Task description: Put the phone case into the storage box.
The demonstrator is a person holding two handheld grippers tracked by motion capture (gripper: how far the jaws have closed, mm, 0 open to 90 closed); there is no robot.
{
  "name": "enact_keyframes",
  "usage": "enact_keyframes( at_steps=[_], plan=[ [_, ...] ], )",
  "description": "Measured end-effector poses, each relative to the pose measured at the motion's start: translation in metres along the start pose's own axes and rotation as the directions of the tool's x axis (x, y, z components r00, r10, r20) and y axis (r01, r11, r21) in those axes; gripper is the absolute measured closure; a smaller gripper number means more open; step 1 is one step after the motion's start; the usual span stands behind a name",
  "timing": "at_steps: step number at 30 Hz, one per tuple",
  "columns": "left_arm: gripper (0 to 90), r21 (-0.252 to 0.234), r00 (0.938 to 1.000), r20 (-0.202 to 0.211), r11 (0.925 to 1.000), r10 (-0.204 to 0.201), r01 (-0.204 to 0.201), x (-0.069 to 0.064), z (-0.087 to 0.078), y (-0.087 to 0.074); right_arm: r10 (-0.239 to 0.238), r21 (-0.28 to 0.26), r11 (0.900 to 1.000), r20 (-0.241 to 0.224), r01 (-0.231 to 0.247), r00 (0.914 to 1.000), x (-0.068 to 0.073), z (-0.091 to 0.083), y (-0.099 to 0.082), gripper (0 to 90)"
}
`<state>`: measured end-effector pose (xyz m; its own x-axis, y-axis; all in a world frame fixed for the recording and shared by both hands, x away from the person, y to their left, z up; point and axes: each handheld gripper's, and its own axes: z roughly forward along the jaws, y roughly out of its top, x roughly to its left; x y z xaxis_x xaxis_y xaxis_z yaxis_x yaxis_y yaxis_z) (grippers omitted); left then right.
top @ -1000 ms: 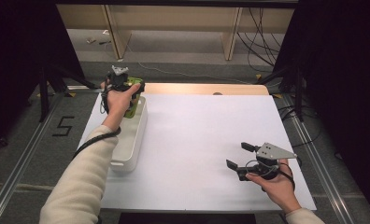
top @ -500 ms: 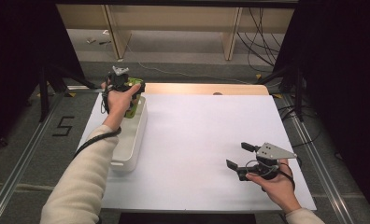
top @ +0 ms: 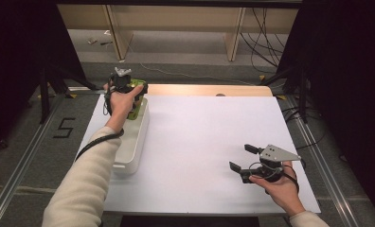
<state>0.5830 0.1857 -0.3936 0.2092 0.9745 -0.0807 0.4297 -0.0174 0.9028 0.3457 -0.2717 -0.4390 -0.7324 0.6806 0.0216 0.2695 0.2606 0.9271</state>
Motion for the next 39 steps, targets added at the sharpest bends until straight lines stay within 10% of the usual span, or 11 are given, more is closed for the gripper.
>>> enact_keyframes(
  at_steps=[39],
  plan=[
    [15.4, 0.048, 0.9999, 0.006, 0.9987, -0.015, 0.014, 0.005, 0.003, -0.021, 0.001, 0.003, 1.0, -0.002, -0.001, 1.0, 0.0, 0.0, 0.0, 12.8]
  ],
)
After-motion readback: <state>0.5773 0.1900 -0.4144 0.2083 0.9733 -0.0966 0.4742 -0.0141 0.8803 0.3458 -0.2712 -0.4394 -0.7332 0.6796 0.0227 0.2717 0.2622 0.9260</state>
